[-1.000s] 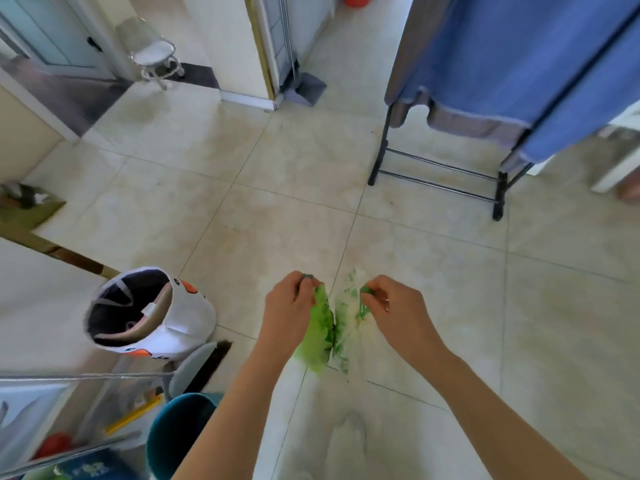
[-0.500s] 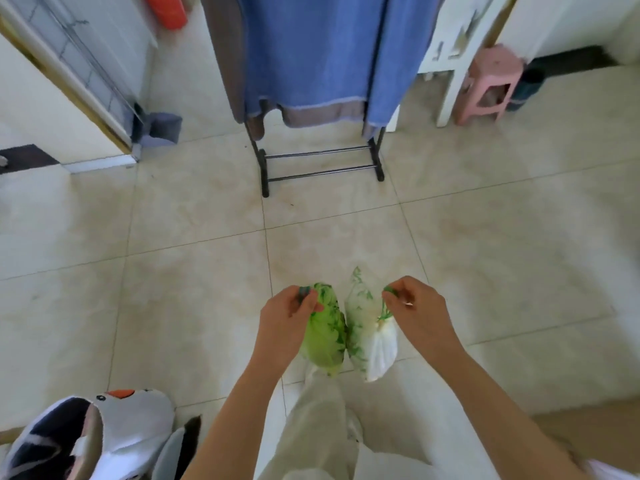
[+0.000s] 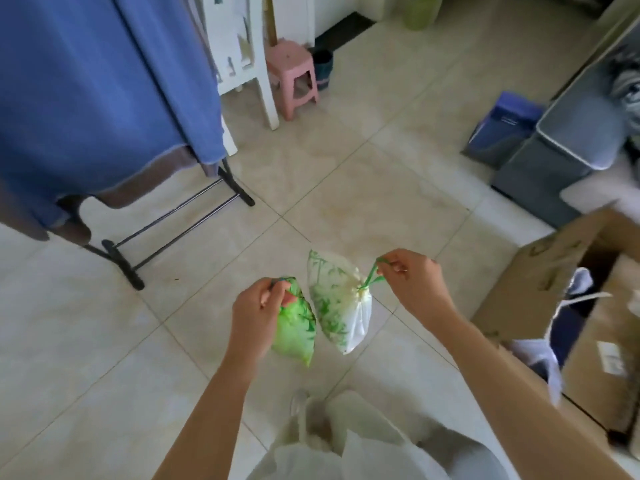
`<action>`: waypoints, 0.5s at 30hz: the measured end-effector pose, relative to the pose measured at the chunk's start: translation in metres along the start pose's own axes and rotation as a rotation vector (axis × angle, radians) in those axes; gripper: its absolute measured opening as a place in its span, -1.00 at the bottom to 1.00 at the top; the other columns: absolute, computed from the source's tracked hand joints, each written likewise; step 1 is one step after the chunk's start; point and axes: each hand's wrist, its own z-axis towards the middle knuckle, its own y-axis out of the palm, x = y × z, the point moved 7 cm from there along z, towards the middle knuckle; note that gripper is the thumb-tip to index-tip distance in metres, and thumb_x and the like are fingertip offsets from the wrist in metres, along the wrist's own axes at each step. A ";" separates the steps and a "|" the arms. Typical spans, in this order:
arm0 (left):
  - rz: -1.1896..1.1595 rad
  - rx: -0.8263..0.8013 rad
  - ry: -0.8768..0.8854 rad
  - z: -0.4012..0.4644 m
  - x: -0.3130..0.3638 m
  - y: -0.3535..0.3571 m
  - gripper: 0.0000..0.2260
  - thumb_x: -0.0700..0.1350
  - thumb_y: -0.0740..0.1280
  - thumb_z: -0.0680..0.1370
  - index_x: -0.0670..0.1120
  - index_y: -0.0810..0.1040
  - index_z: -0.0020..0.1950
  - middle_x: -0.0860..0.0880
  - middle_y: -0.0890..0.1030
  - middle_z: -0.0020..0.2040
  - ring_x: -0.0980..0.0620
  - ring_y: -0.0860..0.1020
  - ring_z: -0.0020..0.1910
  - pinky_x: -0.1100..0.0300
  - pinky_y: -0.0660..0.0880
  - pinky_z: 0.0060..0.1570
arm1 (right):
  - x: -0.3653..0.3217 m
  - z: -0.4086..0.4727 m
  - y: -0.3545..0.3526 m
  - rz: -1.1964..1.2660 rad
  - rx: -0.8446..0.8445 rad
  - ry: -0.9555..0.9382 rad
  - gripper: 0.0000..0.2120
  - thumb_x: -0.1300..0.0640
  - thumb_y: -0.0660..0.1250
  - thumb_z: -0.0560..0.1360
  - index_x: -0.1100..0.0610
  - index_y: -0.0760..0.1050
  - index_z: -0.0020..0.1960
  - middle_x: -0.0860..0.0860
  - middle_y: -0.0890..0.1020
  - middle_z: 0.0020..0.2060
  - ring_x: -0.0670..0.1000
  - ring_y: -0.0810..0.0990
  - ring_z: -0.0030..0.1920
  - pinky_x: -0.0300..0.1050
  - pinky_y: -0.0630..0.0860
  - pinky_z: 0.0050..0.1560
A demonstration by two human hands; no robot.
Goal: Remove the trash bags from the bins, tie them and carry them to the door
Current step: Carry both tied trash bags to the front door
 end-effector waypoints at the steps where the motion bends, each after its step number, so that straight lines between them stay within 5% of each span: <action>1: -0.006 -0.019 0.016 0.012 0.008 0.008 -0.84 -0.19 0.28 0.58 -0.13 0.63 -0.13 0.11 0.69 -0.31 0.12 0.66 -0.27 0.21 0.56 -0.12 | 0.003 0.010 -0.006 0.004 0.022 0.011 -0.89 0.15 0.34 0.49 0.09 0.65 -0.07 0.03 0.71 -0.22 0.03 0.64 -0.14 -0.10 0.55 -0.01; 4: -0.016 -0.063 0.050 0.053 0.034 0.034 -0.82 -0.20 0.26 0.59 -0.09 0.62 -0.15 0.09 0.67 -0.34 0.12 0.64 -0.29 0.28 0.55 -0.15 | 0.015 0.044 -0.024 0.028 0.074 0.042 -0.89 0.13 0.34 0.48 0.09 0.64 -0.08 0.03 0.71 -0.23 0.03 0.64 -0.15 -0.13 0.55 -0.03; 9: -0.065 0.021 0.067 0.127 0.082 0.074 -0.86 -0.19 0.25 0.60 -0.08 0.55 -0.13 0.02 0.61 -0.31 0.18 0.48 -0.46 0.37 0.48 -0.33 | 0.026 0.114 -0.047 0.087 0.048 0.059 -0.90 0.13 0.35 0.48 0.10 0.64 -0.10 0.00 0.71 -0.24 -0.03 0.64 -0.15 -0.56 0.36 -0.21; 15: -0.080 0.060 0.079 0.213 0.141 0.131 -0.89 -0.20 0.22 0.61 -0.18 0.53 -0.05 -0.02 0.59 -0.26 0.24 0.47 -0.49 0.41 0.45 -0.36 | 0.035 0.200 -0.090 0.107 0.010 0.037 -0.87 0.13 0.34 0.48 0.14 0.65 -0.07 0.02 0.70 -0.24 -0.04 0.62 -0.16 -0.55 0.36 -0.21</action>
